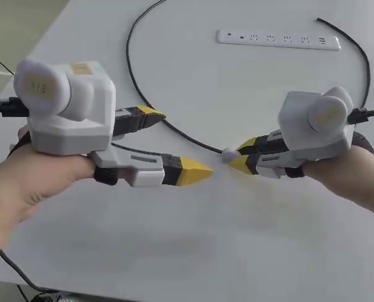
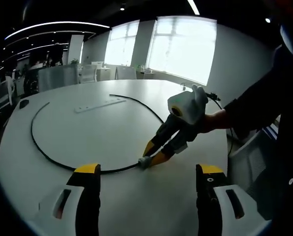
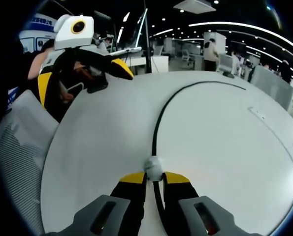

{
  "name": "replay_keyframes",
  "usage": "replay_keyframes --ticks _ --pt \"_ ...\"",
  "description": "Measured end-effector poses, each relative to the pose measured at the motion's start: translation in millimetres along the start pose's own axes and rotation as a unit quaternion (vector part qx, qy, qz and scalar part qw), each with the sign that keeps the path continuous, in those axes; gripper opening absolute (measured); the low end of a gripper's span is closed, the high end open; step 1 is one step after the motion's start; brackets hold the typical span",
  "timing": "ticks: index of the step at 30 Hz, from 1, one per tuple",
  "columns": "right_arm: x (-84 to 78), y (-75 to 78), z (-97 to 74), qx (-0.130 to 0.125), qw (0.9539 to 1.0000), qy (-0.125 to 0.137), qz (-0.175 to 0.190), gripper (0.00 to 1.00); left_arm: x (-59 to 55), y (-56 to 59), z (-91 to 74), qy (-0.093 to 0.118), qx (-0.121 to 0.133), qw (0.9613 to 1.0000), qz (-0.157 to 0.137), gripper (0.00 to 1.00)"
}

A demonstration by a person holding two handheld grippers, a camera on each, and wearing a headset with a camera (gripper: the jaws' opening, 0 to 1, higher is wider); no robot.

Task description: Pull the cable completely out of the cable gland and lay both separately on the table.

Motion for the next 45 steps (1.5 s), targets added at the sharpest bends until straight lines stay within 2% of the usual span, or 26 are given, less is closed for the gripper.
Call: replay_keyframes --ticks 3,5,7,10,14,16,18,20,22,26,27,31,35,39,45 --pt "2.9 0.0 -4.2 0.002 1.0 0.008 -0.005 0.08 -0.6 0.1 2.1 0.002 -0.005 1.0 -0.001 0.77" --pt "8.0 -2.3 -9.3 0.013 0.9997 0.019 0.002 0.08 2.0 2.5 3.2 0.011 -0.014 0.9997 -0.014 0.74" --pt "9.9 -4.4 -14.6 0.023 0.9995 0.019 0.008 0.08 12.3 9.6 4.5 0.04 -0.031 0.9983 -0.028 0.71" --pt "14.4 -8.6 -23.9 0.036 0.9991 0.024 0.007 0.08 15.1 10.8 5.3 0.037 -0.032 0.9987 -0.012 0.7" --pt "25.9 -16.9 -39.7 0.053 0.9981 0.032 0.0 0.08 14.8 14.4 8.7 0.033 -0.045 0.9984 -0.011 0.71" --pt "30.2 -22.4 -46.6 0.066 0.9973 0.031 0.008 0.07 15.6 17.4 9.9 0.035 -0.053 0.9979 -0.01 0.71" --pt "36.3 -29.9 -56.7 0.083 0.9958 0.033 0.018 0.07 19.3 23.9 11.8 0.044 -0.07 0.9965 0.001 0.7" --pt "40.3 -34.3 -63.4 0.09 0.9951 0.037 0.017 0.07 22.4 28.5 13.4 0.051 -0.084 0.9952 0.006 0.7" --pt "45.1 -40.6 -71.0 0.098 0.9941 0.044 0.01 0.07 27.3 36.6 15.6 0.063 -0.11 0.9919 -0.007 0.7" --pt "53.3 -53.8 -83.0 0.117 0.9909 0.065 -0.02 0.07 30.1 46.6 18.5 0.066 -0.151 0.9861 -0.024 0.63" --pt "53.6 -58.2 -86.1 0.118 0.9905 0.065 -0.025 0.07 29.9 49.7 19.3 0.065 -0.162 0.9842 -0.031 0.61" --pt "52.6 -69.1 -92.4 0.123 0.9892 0.064 -0.047 0.07 31.9 54.3 21.9 0.069 -0.177 0.981 -0.039 0.61" --pt "54.3 -72.6 -97.3 0.122 0.9885 0.069 -0.057 0.07 29.0 58.1 24.3 0.065 -0.19 0.9782 -0.054 0.59" --pt "56.6 -72.6 -100.0 0.118 0.9881 0.074 -0.065 0.07 25.1 61.2 25.5 0.057 -0.196 0.9767 -0.065 0.55" --pt "58.4 -72.9 -99.6 0.116 0.9879 0.075 -0.072 0.07 25.3 63.5 27.9 0.062 -0.199 0.9755 -0.07 0.51"
Point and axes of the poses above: the centre of the closed fingertips' face, and the gripper's own axes: z roughly forward along the fingers, y roughly to its right, x roughly out of its top, the point moved 3 cm from there along -z, roughly backward along the fingers, and after that the axes turned 5 degrees about y, right-handed, at the moved point
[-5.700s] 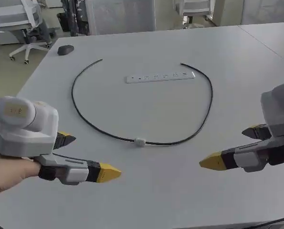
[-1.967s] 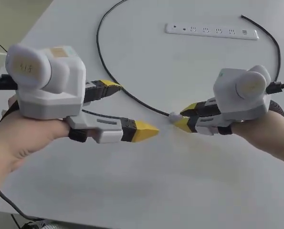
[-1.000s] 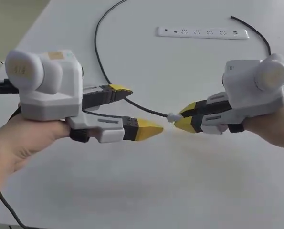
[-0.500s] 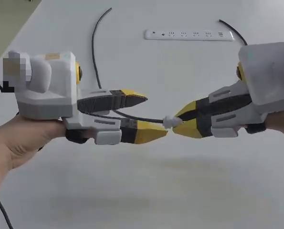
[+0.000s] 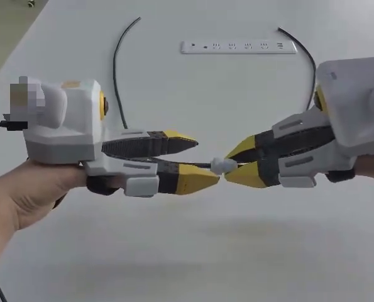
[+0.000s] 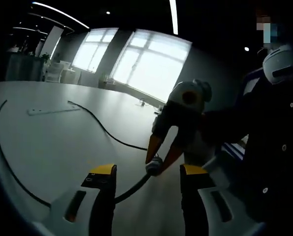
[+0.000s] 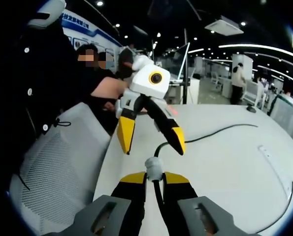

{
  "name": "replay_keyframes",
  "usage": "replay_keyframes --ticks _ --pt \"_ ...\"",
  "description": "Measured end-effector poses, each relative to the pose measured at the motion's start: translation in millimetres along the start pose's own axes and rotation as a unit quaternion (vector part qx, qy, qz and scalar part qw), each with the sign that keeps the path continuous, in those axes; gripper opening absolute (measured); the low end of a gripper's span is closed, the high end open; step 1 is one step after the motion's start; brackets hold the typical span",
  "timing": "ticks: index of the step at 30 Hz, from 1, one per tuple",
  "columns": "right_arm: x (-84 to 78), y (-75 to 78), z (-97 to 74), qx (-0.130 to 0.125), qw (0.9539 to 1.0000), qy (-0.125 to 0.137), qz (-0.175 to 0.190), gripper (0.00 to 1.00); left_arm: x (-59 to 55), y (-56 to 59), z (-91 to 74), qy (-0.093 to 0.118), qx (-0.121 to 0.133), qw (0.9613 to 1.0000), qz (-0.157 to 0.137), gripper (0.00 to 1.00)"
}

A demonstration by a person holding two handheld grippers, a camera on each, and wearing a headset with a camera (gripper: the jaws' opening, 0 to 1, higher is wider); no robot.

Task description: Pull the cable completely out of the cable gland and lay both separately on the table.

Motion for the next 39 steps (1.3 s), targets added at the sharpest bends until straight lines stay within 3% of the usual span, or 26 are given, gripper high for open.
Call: replay_keyframes --ticks 10,17,27,33,39 --pt "8.2 -4.7 0.5 0.002 0.9998 0.008 -0.02 0.07 -4.5 4.4 2.2 0.002 -0.02 0.9993 -0.031 0.36" --pt "9.8 -8.6 1.1 0.006 0.9996 0.009 -0.026 0.07 -6.3 8.0 2.2 0.014 -0.028 0.9981 -0.053 0.35" --pt "10.4 -11.0 0.0 0.009 0.9993 0.012 -0.035 0.07 -5.0 15.3 1.6 0.018 -0.052 0.9967 -0.06 0.2" --pt "10.5 -10.4 -0.7 0.009 0.9992 0.013 -0.036 0.07 -5.4 17.3 3.3 0.015 -0.059 0.9963 -0.061 0.24" --pt "10.3 -10.7 -1.1 0.01 0.9991 0.014 -0.039 0.07 -6.8 16.3 3.5 0.01 -0.06 0.9963 -0.061 0.21"
Point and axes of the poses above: the centre of the closed fingertips' face, and the gripper's own axes: z roughly forward along the fingers, y roughly to its right, x roughly out of its top, the point moved 3 cm from there along -z, roughly backward along the fingers, and after that the axes turned 5 degrees about y, right-handed, at the moved point
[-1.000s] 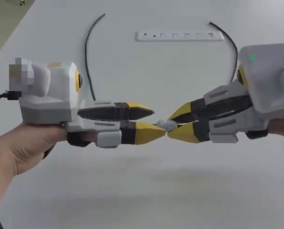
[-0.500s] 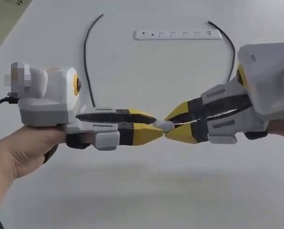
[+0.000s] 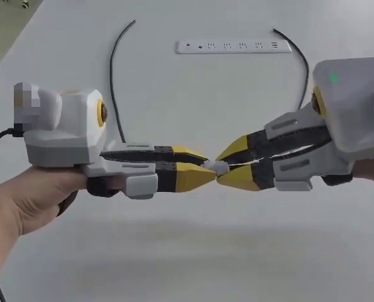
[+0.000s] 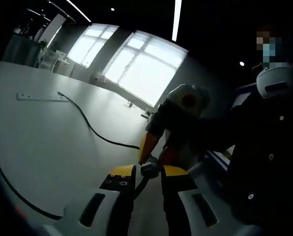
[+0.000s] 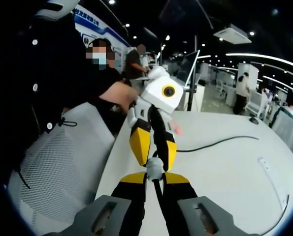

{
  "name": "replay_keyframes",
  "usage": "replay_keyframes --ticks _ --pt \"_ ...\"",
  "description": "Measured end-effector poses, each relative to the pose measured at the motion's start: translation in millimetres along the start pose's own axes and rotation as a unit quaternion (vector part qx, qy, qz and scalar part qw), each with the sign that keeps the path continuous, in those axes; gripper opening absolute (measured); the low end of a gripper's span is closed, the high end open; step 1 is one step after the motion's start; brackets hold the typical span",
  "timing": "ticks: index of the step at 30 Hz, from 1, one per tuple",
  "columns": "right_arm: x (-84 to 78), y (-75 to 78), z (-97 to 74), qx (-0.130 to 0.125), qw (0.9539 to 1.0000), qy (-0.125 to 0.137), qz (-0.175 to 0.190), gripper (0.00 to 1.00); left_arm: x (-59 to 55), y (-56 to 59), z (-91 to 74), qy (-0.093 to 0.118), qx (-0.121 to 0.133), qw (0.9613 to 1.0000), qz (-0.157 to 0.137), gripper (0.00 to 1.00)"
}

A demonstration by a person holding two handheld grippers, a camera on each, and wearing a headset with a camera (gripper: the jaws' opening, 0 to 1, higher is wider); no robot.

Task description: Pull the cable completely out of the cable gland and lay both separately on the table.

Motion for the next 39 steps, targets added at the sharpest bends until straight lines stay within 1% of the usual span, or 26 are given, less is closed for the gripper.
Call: replay_keyframes --ticks 2,7,19,26,30,34,39 --pt "0.2 0.1 -0.2 0.0 1.0 0.001 -0.001 0.07 -1.1 -0.1 -0.2 -0.002 -0.001 1.0 -0.002 0.19" --pt "-0.3 -0.8 -0.5 0.002 1.0 0.001 -0.001 0.07 -3.3 1.8 0.9 -0.006 -0.007 1.0 -0.002 0.16" --pt "-0.2 -0.8 -0.6 -0.003 1.0 -0.001 -0.004 0.07 -2.4 2.2 1.6 -0.007 -0.003 0.9999 0.008 0.16" --pt "-2.4 -1.1 -0.6 -0.006 0.9998 -0.006 -0.017 0.06 -3.6 1.8 2.2 -0.012 0.0 0.9999 0.002 0.15" --pt "-2.7 -2.3 -1.2 -0.009 0.9993 -0.01 -0.034 0.06 -3.4 1.3 3.1 -0.011 0.001 0.9999 -0.006 0.15" --pt "-3.2 -3.2 -1.0 -0.009 0.999 -0.011 -0.042 0.06 -4.0 1.6 3.6 -0.014 0.001 0.9999 -0.007 0.15" --pt "-2.5 -3.9 -1.0 -0.013 0.9975 -0.015 -0.068 0.06 -3.8 1.3 4.2 -0.015 0.002 0.9997 -0.017 0.15"
Point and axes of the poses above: the centre of the closed fingertips' face, and the gripper's own axes: z roughly forward along the fingers, y roughly to its right, x roughly out of its top, the point moved 3 cm from there along -z, roughly backward along the fingers, and after that the axes turned 5 degrees about y, right-handed, at the moved point
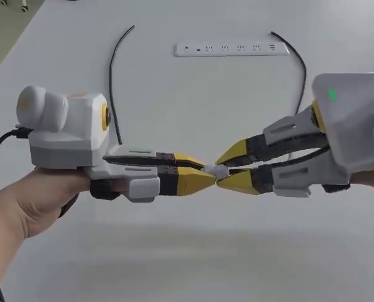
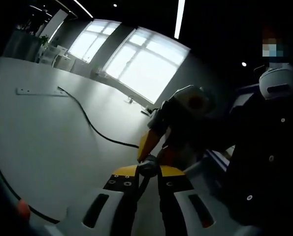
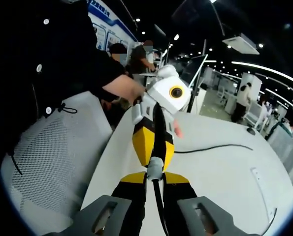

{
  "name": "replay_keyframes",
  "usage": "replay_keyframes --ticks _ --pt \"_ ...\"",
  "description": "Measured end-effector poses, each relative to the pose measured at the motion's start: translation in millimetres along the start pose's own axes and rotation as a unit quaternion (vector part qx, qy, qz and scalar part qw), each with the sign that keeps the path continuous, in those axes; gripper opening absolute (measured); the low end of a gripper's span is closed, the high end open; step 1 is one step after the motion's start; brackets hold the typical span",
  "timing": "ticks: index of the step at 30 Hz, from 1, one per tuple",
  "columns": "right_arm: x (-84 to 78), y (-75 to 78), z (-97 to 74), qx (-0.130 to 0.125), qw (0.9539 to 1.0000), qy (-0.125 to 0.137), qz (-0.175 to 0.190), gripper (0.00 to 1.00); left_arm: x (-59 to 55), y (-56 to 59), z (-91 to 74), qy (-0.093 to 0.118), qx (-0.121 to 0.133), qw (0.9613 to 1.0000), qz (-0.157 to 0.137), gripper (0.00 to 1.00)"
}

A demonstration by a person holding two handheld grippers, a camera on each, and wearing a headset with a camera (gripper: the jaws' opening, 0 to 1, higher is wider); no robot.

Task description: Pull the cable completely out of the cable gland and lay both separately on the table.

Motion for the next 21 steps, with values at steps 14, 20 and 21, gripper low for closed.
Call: replay_keyframes --ticks 14,20,21 --pt "-0.7 -1.8 -1.5 -0.016 0.9964 -0.022 -0.08 0.06 0.5 1.4 2.8 -0.004 0.002 0.9999 -0.013 0.15" --pt "-2.2 0.6 -2.5 -0.024 0.9931 -0.033 -0.11 0.06 0.1 1.4 4.2 -0.004 0.004 0.9995 -0.031 0.15" --pt "-2.2 1.0 -2.6 -0.028 0.9904 -0.039 -0.13 0.05 0.0 0.9 4.2 -0.004 0.005 0.9993 -0.036 0.15"
Point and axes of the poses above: the centre of the closed fingertips' face, and the gripper's own axes: z roughly forward along the fingers, y roughly to its right, x roughly out of its top, the point moved 3 cm from there along -z, roughly backward along the fingers, and after that the axes turned 5 degrees about y, right-handed, at the moved point
